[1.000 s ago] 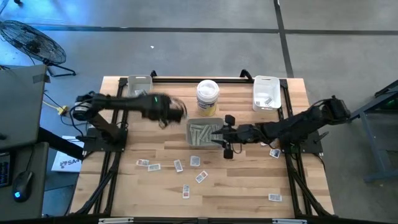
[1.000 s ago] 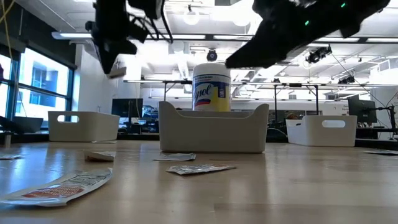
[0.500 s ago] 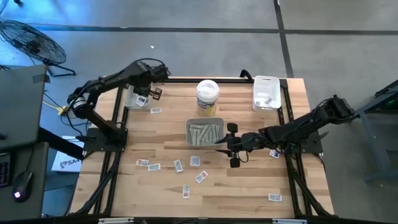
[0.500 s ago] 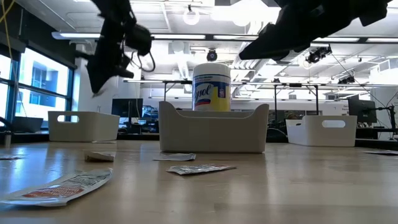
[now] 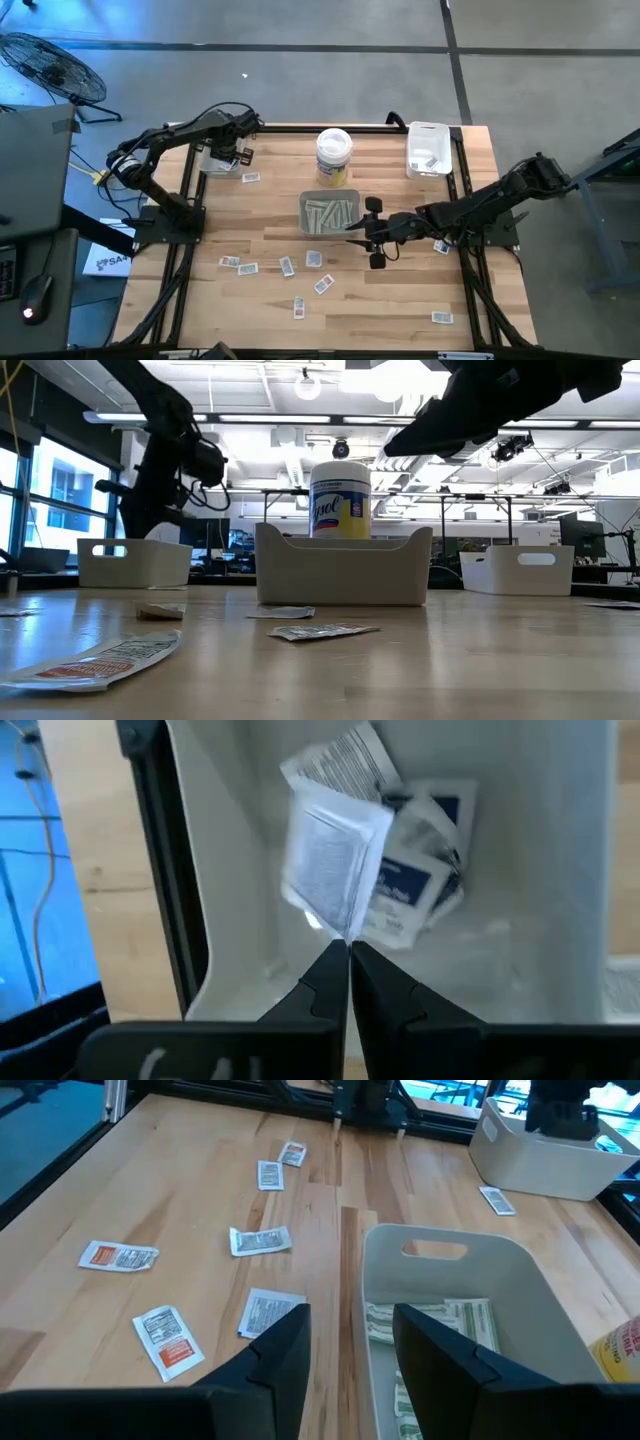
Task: Pick & Place First Aid Supplies
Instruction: Put the alcohol pad into the top gray bin, then put the ointment pack into the white bin
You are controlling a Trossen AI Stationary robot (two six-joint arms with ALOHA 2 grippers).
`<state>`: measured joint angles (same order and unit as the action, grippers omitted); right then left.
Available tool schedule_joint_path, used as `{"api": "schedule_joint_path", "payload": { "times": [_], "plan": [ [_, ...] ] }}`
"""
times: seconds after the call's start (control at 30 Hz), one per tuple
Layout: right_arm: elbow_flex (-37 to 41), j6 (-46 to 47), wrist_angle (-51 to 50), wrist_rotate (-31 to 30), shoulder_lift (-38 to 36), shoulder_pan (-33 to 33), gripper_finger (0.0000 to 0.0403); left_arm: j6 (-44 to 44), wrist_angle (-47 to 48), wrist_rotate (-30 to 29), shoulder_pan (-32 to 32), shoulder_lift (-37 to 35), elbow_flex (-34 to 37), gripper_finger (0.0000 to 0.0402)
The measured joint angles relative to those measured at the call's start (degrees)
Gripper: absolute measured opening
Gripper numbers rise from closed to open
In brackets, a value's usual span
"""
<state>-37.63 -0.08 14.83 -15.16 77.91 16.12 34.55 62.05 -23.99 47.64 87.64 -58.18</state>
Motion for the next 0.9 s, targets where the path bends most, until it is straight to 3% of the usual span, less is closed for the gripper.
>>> {"api": "schedule_joint_path", "payload": {
  "times": [0.2, 0.4, 0.67, 0.9],
  "plan": [
    [0.0, -0.2, 1.4, -1.4, 0.0, 0.0, 0.0138, -1.3, -1.1, -0.6, 0.0, 0.0, 0.1, 0.0063],
    [0.0, -1.8, 3.4, -1.3, 0.0, 0.0, 0.0138, -5.4, 1.6, 2.0, -1.3, -1.9, -4.6, 0.0113],
    [0.0, -2.4, 3.4, -1.3, 0.0, 0.0, 0.0138, -5.8, -8.3, 8.0, -16.5, -5.2, -7.4, 0.0120],
    [0.0, -2.3, 3.4, -1.2, 0.0, 0.0, 0.0138, 4.6, -9.4, 5.1, -24.5, 3.8, -7.3, 0.0120]
  ]
}}
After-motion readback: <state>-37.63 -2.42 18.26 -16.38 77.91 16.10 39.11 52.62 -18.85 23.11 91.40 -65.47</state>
